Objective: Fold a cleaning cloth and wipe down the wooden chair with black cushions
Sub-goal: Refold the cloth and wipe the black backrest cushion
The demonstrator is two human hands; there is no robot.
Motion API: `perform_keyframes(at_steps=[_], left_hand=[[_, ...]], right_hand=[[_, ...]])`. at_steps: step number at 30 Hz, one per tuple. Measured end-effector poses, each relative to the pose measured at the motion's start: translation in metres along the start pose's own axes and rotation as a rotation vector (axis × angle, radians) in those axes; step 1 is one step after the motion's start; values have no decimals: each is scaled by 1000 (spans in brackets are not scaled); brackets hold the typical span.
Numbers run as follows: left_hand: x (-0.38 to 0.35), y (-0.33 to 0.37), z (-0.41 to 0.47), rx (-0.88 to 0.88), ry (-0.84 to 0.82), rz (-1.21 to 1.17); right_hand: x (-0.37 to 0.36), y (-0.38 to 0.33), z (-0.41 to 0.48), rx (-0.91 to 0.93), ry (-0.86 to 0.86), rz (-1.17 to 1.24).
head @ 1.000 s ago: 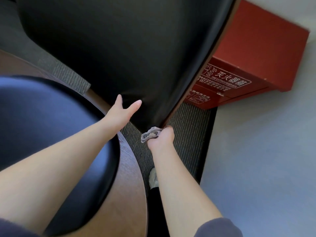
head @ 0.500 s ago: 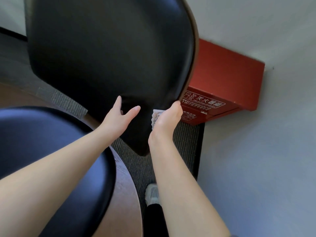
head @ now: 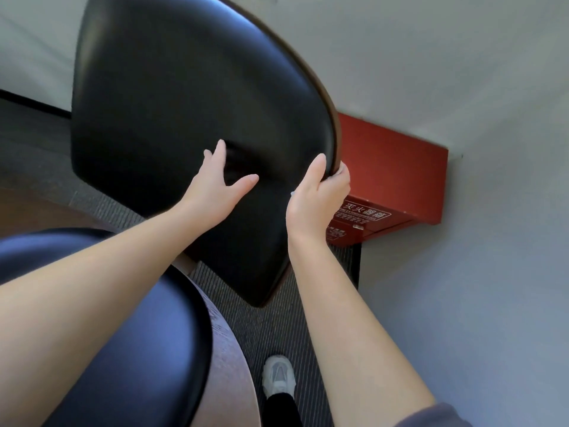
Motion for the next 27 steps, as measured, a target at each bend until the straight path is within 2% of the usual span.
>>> perform_keyframes(at_steps=[7,17,22,27], left_hand=[[47,37,31,-201,75,296],[92,48,75,-142,243,565],[88,43,77,-144,304,617],[88,41,77,-161,338,669]], right_hand=[[-8,-59,23,288,-89,-392],[-74,-129,53,587,-342,-1031],[-111,-148,57,671,-424,-1136],[-124,-154,57,785,-503,-1134]])
Point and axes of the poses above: each hand's wrist, its own z-axis towards the middle knuckle, its own x-axis out of the back of the hand, y = z × x, the point moved 8 cm from there along z, towards the middle knuckle, and after that the axes turned 2 degrees about -z, right-handed, at the moved point
